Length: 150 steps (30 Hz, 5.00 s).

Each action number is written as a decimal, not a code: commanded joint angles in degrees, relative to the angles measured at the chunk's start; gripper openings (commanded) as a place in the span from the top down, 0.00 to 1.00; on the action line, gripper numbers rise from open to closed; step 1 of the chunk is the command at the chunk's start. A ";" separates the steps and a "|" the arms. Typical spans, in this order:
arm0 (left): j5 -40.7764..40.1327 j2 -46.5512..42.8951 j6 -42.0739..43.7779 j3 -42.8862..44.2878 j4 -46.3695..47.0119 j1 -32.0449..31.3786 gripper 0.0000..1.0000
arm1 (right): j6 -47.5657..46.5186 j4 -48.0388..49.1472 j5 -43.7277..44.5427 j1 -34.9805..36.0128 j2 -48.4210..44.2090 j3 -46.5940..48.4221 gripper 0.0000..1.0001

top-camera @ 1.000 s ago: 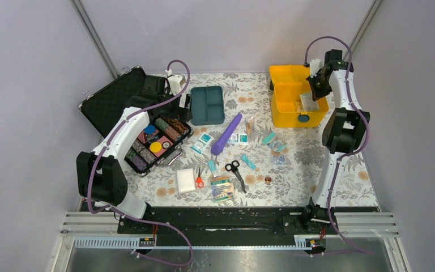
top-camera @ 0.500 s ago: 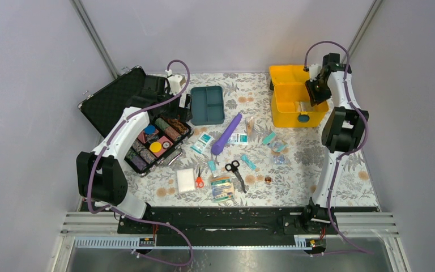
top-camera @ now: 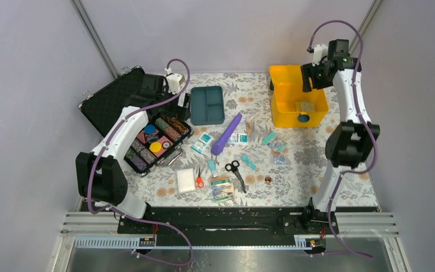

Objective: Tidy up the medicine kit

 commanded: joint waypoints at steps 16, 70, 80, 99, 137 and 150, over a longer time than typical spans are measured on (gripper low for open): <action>5.02 -9.38 1.37 -12.93 -11.95 0.35 0.15 | 11.66 29.99 -21.28 18.01 -30.28 -47.72 0.07; 26.02 7.83 -1.29 6.44 -18.60 1.29 1.00 | 21.17 32.82 -23.78 21.09 -27.63 -41.92 0.03; 28.95 20.28 -18.73 24.70 -4.90 0.43 1.00 | 30.75 40.49 -33.34 26.13 -17.56 -32.18 0.06; 42.05 24.11 -25.51 26.67 2.60 -0.03 1.00 | 34.21 43.54 -32.18 31.68 -8.67 -26.35 0.40; 27.21 16.66 -13.99 19.73 -6.20 2.12 0.41 | 4.83 6.27 4.05 2.94 -3.16 -12.30 1.00; 24.49 16.56 -11.86 19.47 -7.67 0.77 0.39 | 0.67 5.38 6.30 -0.43 2.31 -10.40 1.00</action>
